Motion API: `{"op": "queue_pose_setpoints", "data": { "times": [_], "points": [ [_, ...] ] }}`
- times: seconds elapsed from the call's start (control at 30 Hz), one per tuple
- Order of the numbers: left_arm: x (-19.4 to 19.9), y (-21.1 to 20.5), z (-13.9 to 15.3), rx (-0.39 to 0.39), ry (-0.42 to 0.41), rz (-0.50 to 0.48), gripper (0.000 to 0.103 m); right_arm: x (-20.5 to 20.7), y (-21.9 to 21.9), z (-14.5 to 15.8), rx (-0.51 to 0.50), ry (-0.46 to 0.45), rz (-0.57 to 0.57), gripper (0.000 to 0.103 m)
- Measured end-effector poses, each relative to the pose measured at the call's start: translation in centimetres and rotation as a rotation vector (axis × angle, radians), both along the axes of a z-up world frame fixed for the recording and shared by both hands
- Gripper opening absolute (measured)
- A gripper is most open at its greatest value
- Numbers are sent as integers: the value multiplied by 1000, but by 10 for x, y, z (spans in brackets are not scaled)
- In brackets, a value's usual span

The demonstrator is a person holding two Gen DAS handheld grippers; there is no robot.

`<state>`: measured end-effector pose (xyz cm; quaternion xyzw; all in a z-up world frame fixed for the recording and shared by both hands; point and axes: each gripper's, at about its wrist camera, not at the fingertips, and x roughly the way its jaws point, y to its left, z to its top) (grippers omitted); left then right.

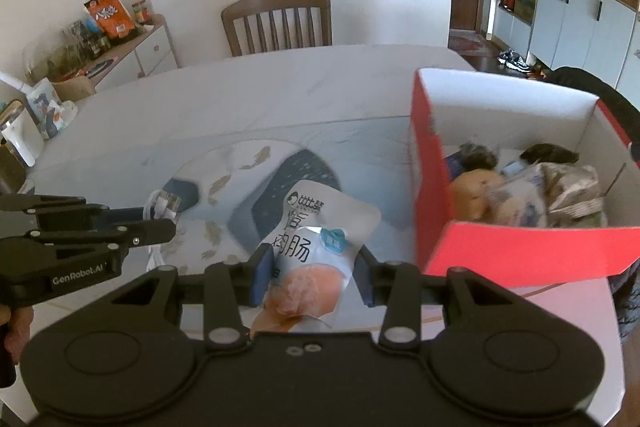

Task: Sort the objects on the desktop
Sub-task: 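Carry the cable with left tool while right tool carries the sausage packet into the shoebox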

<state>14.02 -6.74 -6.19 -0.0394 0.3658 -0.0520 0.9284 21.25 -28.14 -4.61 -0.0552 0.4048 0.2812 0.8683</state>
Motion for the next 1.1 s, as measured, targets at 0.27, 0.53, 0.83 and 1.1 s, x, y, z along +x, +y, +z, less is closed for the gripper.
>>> {"op": "queue_pose_setpoints", "data": {
  "times": [0.27,0.53,0.83,1.1],
  "points": [
    [20,-41,26,-11,-30,-58,16,17,-42,18,61,-14,-15,42],
    [49,-77,46,-15,-57,-109,16,44,-96,24,101,-21,-89,42],
    [83,-120,56,-20,-67,-183,16,77,-139,30,87,-47,-133,42],
    [123,-155,59,-30,-34,-244,16,112,-168,29,68,-48,-158,42]
  ]
}}
